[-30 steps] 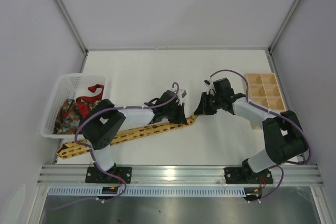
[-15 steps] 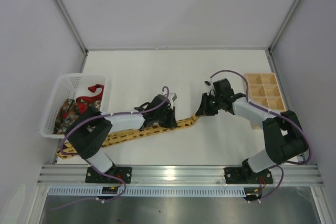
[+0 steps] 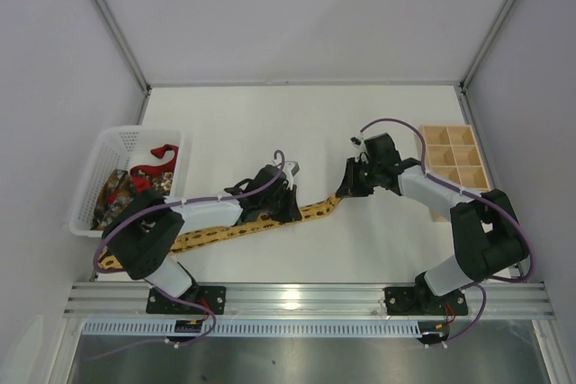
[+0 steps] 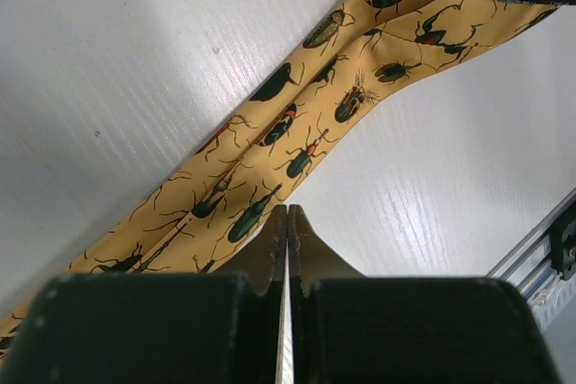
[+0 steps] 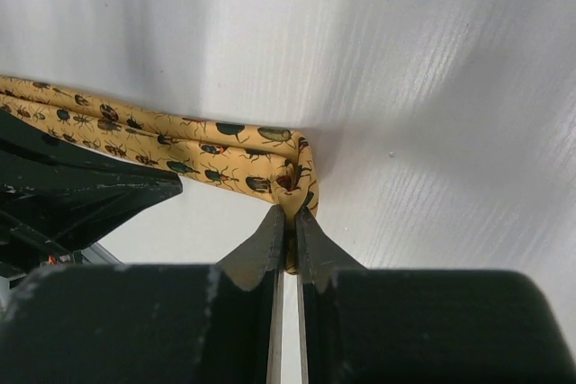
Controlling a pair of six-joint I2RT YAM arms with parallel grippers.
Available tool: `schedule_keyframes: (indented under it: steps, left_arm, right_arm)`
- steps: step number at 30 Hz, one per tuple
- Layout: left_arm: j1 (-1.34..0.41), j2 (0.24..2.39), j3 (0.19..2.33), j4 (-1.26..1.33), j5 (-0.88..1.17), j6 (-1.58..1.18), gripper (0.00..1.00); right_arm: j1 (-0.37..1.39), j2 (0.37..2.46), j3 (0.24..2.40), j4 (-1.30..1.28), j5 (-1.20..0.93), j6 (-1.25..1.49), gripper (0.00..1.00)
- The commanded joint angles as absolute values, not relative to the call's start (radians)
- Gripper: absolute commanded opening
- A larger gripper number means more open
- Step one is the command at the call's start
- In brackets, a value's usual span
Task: Roll the ties
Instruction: Roll the tie
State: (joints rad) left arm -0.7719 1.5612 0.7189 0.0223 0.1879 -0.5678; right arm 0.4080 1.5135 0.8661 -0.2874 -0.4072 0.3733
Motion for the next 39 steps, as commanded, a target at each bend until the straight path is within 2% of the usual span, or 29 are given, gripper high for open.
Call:
schedule_keyframes:
  steps: [1, 9, 23, 39]
  left_arm:
    - [-0.764, 1.557, 0.735, 0.052, 0.181, -0.587, 0.0]
    - [-0.759, 1.623, 0.779, 0.026, 0.175, -0.594, 0.0]
    - [-0.753, 1.64, 0.761, 0.043, 0.175, -0.607, 0.0]
    - [-0.746, 1.631, 0.747, 0.044, 0.176, -0.612, 0.0]
  right_arm:
    - [0.42, 1.494, 0.919, -0.296, -0.39, 0.379, 0.0]
    - [0.44, 1.497, 0.934, -0.31, -0.38, 0.368, 0.0]
    - [0.589, 1.603, 0.986, -0.279, -0.36, 0.402, 0.01]
    - [0.606, 1.723, 0.973, -0.146, -0.433, 0.465, 0.08]
